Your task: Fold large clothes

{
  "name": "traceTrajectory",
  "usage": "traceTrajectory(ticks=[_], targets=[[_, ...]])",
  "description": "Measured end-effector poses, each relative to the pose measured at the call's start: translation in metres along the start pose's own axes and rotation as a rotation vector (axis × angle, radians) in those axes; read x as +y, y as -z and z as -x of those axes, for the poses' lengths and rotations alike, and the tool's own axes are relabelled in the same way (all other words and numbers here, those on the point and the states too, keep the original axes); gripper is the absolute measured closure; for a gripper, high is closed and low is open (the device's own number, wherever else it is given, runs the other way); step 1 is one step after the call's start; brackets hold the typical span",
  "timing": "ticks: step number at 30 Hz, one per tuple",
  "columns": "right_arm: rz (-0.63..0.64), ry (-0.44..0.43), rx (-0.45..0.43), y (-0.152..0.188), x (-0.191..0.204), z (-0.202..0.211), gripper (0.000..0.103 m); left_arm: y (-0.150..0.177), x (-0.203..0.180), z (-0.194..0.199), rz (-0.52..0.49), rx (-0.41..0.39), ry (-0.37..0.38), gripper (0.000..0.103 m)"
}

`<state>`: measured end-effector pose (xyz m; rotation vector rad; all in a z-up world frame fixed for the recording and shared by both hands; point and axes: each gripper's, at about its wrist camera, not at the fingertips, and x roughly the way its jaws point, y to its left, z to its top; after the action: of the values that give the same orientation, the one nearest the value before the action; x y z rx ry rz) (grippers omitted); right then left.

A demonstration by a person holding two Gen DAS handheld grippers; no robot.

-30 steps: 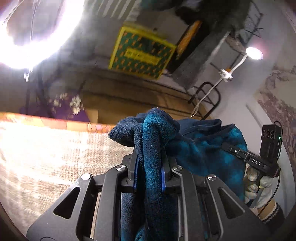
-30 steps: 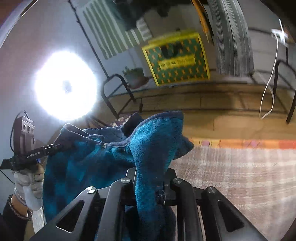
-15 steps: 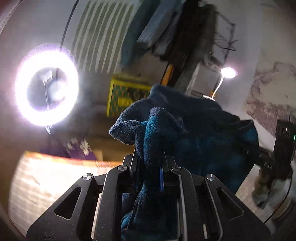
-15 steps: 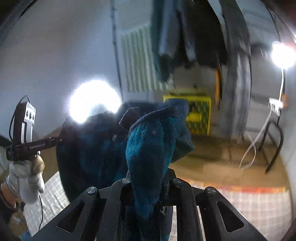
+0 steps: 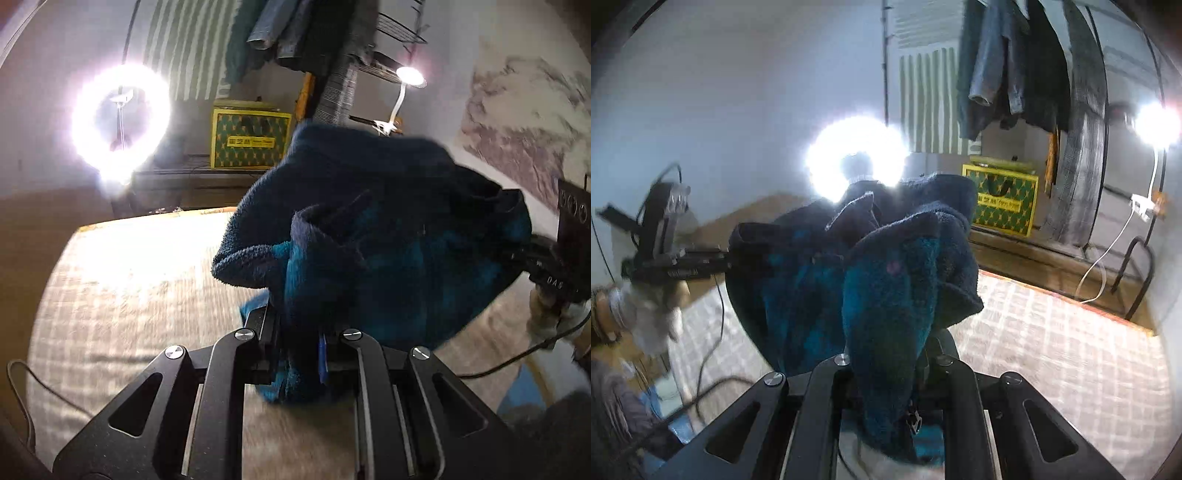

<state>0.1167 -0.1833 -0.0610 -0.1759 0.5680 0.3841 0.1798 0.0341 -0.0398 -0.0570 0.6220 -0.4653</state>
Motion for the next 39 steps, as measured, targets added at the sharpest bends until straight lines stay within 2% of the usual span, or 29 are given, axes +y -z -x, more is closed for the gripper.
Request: traceTrajectory(ticks=[3, 7, 9, 13, 16, 19, 23, 27, 30, 32, 33, 34, 36, 39], targets=[[0.066, 0.003, 0.036, 0.020, 0.026, 0.025, 0.092, 0.028, -0.016, 0.022, -0.043, 0.028, 0.008, 0.090], [0.077, 0.007, 0.097, 0.053, 0.043, 0.043, 0.088, 0.067, -0.034, 0.040, -0.121, 0.088, 0.001, 0.087], [0.072, 0.001, 0.132, 0.070, 0.050, 0.053, 0.076, 0.086, -0.043, 0.046, -0.158, 0.128, -0.006, 0.086], [0.075, -0.010, 0.194, 0.095, 0.058, 0.078, 0.070, 0.128, -0.052, 0.062, -0.215, 0.210, -0.017, 0.077], [0.057, -0.064, 0.206, 0.114, 0.062, 0.103, 0.059, 0.155, -0.050, 0.081, -0.211, 0.253, 0.009, 0.076], [0.033, -0.101, 0.182, 0.132, 0.064, 0.124, 0.035, 0.174, -0.038, 0.102, -0.131, 0.274, 0.055, 0.076], [-0.041, -0.150, 0.157, 0.139, 0.054, 0.139, 0.034, 0.179, -0.015, 0.130, 0.000, 0.238, 0.066, 0.074], [-0.167, -0.176, 0.149, 0.137, 0.038, 0.135, 0.034, 0.162, 0.004, 0.134, 0.123, 0.198, 0.066, 0.072], [-0.231, -0.154, 0.165, 0.131, 0.034, 0.122, 0.038, 0.136, 0.008, 0.118, 0.159, 0.172, 0.070, 0.071], [-0.290, -0.162, 0.188, 0.131, 0.029, 0.109, 0.045, 0.124, 0.005, 0.106, 0.175, 0.165, 0.088, 0.071], [-0.320, -0.168, 0.199, 0.130, 0.025, 0.101, 0.053, 0.119, 0.003, 0.097, 0.183, 0.161, 0.103, 0.071], [-0.332, -0.168, 0.209, 0.131, 0.023, 0.096, 0.056, 0.116, -0.001, 0.088, 0.189, 0.163, 0.124, 0.071], [-0.319, -0.166, 0.228, 0.134, 0.028, 0.086, 0.059, 0.115, -0.007, 0.069, 0.196, 0.180, 0.151, 0.071], [-0.266, -0.174, 0.278, 0.140, 0.043, 0.073, 0.059, 0.126, -0.011, 0.030, 0.188, 0.248, 0.143, 0.071]])
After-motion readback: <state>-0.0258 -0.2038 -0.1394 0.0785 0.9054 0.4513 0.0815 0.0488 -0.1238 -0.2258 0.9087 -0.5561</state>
